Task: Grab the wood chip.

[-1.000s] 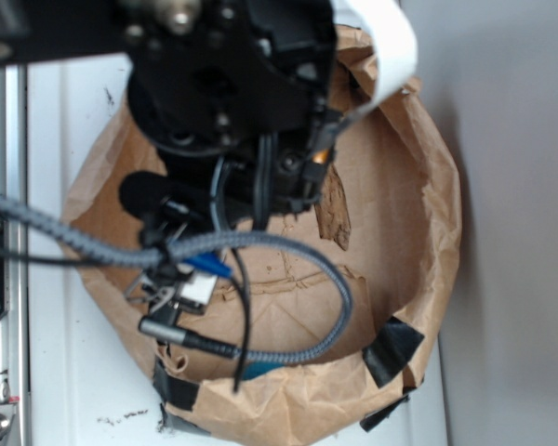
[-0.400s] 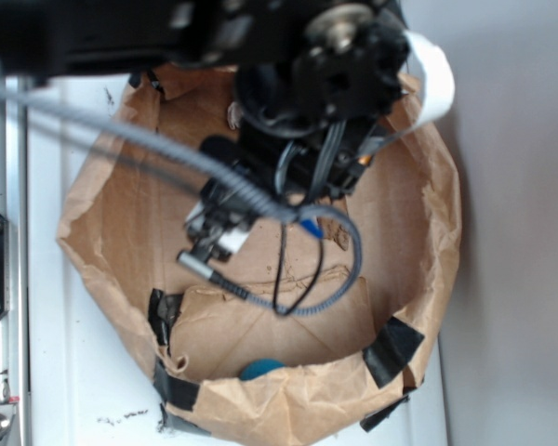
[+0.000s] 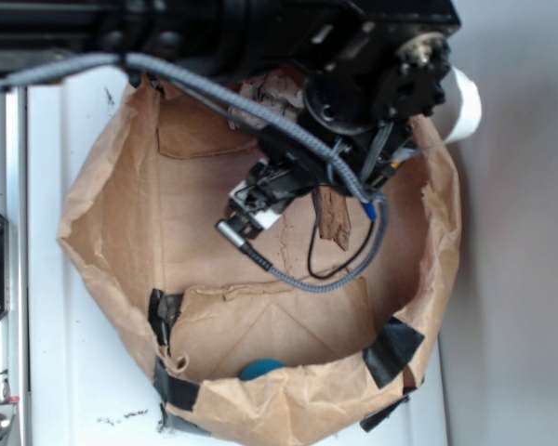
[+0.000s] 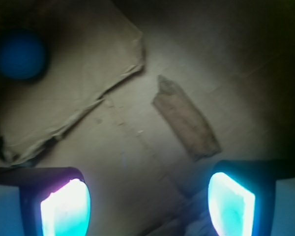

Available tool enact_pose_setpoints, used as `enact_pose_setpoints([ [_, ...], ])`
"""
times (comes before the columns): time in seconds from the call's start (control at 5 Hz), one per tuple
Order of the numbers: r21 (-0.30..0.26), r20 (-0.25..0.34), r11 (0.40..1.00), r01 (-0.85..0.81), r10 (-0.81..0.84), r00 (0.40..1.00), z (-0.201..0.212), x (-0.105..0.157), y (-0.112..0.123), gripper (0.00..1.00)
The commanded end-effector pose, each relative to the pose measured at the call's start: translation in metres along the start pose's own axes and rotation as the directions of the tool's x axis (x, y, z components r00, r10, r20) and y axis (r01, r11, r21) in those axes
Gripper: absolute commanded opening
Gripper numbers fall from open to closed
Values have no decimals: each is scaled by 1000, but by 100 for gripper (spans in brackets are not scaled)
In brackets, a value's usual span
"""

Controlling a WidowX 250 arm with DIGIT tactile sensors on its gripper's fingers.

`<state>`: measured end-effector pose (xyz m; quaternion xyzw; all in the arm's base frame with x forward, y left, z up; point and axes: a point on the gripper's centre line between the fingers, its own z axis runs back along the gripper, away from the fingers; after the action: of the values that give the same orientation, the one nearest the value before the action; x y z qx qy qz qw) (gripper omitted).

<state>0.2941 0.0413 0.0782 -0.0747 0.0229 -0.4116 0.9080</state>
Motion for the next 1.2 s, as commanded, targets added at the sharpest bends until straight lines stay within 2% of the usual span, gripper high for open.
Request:
enact_pose_setpoints([
  [0.0,71,43,990,118,-121,992,6,26,9,100],
  [0.2,71,7,988,135,-136,991,-5,29,12,100],
  [0.4,59,7,984,165,-166,986,-16,36,7,100],
  [1.0,59,7,984,165,-166,986,-16,36,7,100],
])
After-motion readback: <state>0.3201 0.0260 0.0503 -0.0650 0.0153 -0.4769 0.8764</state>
